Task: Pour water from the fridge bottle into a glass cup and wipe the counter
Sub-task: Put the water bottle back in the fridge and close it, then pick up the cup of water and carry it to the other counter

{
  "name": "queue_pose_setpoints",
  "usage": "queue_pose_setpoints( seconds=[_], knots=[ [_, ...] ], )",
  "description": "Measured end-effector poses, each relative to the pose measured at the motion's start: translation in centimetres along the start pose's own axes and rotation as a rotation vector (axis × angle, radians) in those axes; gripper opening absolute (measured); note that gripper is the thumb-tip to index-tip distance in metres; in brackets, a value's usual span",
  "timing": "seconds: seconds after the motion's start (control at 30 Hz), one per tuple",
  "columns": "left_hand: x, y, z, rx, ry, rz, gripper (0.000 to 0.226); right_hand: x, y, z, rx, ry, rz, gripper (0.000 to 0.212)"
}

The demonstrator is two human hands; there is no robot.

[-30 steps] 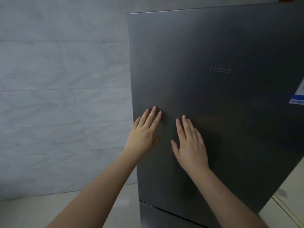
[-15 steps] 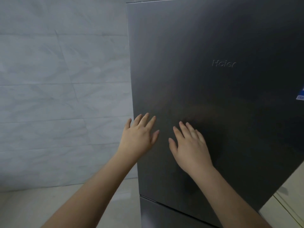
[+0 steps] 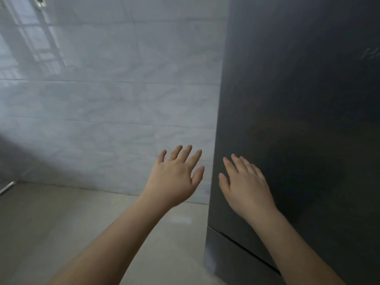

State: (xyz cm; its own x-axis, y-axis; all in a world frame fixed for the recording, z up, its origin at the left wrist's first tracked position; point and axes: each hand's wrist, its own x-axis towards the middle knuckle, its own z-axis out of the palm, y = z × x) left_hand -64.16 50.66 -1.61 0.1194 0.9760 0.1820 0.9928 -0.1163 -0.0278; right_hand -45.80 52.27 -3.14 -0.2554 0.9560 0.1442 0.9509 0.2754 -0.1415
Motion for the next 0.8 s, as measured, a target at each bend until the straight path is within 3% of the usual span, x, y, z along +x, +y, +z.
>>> queue_pose_setpoints(
  seconds=[0.33, 0.67, 0.8],
  knots=[
    [-7.7, -8.6, -0.6, 0.022, -0.009, -0.182, 0.084, 0.3, -10.6, 1.6, 0.061, -0.015, -0.236, 0.056],
    [-16.4, -18.5, -0.8, 0.036, 0.028, -0.373, 0.082, -1.1, -23.2, 2.9, 0.032, -0.014, -0.43, 0.055],
    [-20.1, -22.2, -1.0, 0.045, 0.012, -0.477, 0.072, -1.9, -28.3, 3.6, 0.024, -0.027, -0.502, 0.055]
  ],
)
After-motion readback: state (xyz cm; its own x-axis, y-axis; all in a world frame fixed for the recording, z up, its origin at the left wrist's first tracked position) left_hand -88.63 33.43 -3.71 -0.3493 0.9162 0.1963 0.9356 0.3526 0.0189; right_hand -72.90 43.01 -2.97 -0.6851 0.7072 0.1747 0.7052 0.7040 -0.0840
